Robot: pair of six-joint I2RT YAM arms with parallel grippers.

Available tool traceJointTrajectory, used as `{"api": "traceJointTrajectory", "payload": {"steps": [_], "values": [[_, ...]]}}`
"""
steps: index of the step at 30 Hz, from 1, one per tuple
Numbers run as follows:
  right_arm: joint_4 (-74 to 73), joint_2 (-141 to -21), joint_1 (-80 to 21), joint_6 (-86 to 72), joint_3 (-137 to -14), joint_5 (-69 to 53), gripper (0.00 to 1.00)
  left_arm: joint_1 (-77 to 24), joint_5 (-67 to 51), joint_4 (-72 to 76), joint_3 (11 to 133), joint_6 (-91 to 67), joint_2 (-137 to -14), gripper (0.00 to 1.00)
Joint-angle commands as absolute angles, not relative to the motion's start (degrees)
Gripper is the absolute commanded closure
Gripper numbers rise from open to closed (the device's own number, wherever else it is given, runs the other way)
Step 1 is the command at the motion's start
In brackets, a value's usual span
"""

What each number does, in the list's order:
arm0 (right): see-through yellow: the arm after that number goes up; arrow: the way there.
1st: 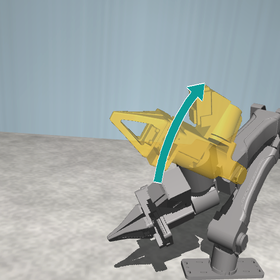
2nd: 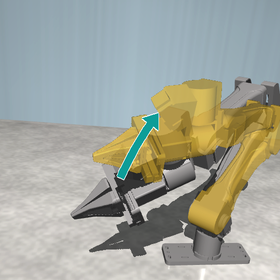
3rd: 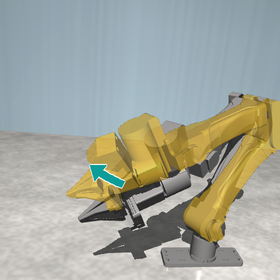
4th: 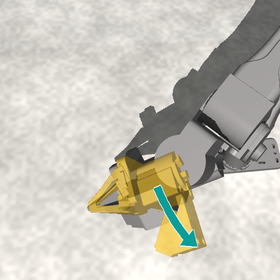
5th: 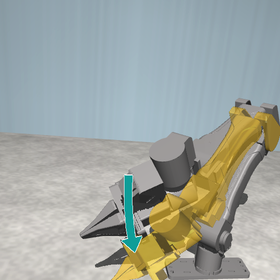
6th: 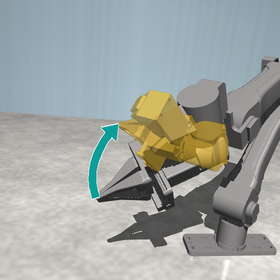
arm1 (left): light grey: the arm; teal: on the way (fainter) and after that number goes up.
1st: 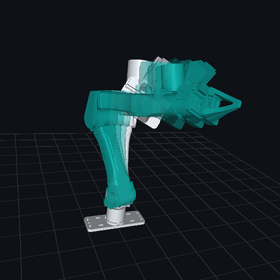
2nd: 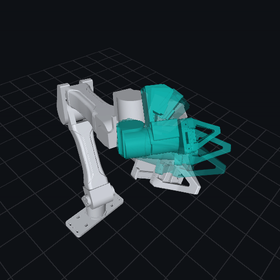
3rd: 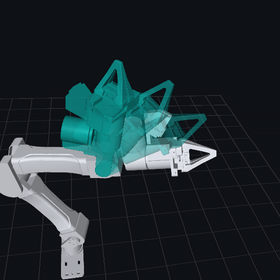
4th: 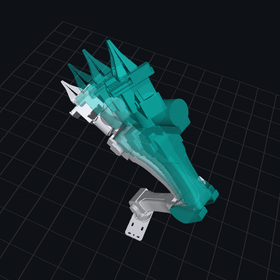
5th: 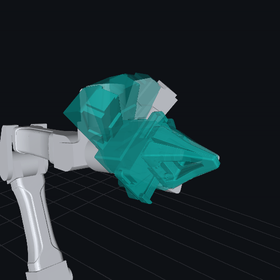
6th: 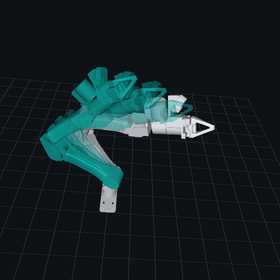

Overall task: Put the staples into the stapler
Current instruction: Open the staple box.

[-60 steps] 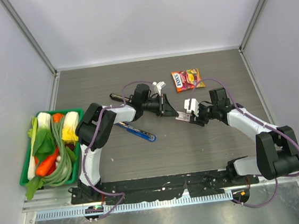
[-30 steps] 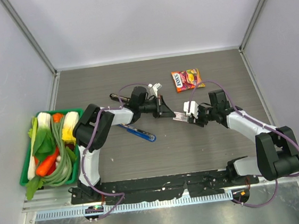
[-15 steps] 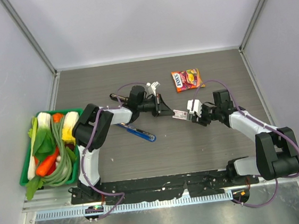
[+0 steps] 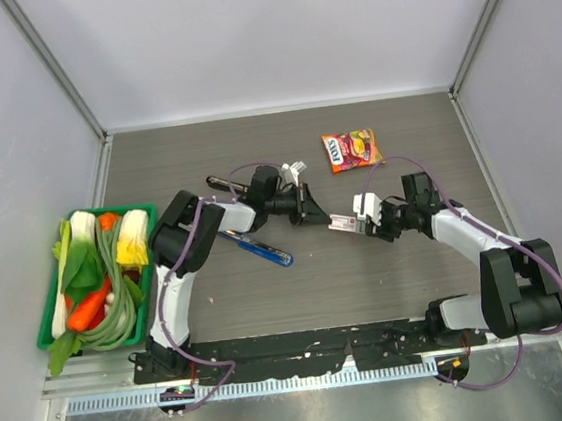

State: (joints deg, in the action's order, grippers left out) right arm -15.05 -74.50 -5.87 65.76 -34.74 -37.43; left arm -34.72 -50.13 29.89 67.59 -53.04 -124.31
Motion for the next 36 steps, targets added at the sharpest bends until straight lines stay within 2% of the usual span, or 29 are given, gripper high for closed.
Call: {"api": "traceJointTrajectory", "payload": {"steps": [1,3,4,7,10,13,17,24,32,36], "values": [[-18.71,-75.32,-5.36,70.31,-36.47,-36.48,0.59,-35.16,-50.89,29.89,69.79,-52.56,-124.02,0.74],[-21.0,-76.02,-4.49,72.24,-37.17,-35.95,0.59,-35.16,-50.98,29.01,70.22,-52.03,-122.97,0.61],[-21.96,-76.63,-4.22,72.94,-37.44,-36.03,0.59,-35.16,-51.24,28.66,70.4,-51.25,-122.52,0.48],[-25.57,-78.3,-3.17,74.79,-38.84,-36.74,0.59,-35.16,-51.59,27.25,71.1,-49.4,-120.77,0.33],[-29.0,-79.89,-2.73,76.46,-40.43,-37.0,0.59,-35.16,-52.29,24.88,72.07,-46.07,-119.54,0.24],[-32.25,-81.73,-2.37,77.25,-42.27,-37.96,0.59,-35.16,-53.87,19.97,73.73,-40.98,-118.48,0.2],[-35.24,-83.67,-2.37,78.22,-44.91,-39.28,0.58,-35.33,-53.18,7.14,77.34,-23.09,-116.98,0.17],[-40.95,-89.47,-2.29,78.93,-51.06,-40.78,0.58,-38.84,-43.7,-8.77,79.88,5.83,-114.43,0.13],[-42.01,-91.05,-2.37,77.61,-52.82,-40.69,0.58,-43.94,-35.52,-14.85,80.95,20.12,-116.28,0.11],[-42.01,-90.79,-2.29,77.43,-52.74,-40.96,0.58,-44.82,-34.54,-12.22,79.46,21.88,-116.54,0.11]]}}
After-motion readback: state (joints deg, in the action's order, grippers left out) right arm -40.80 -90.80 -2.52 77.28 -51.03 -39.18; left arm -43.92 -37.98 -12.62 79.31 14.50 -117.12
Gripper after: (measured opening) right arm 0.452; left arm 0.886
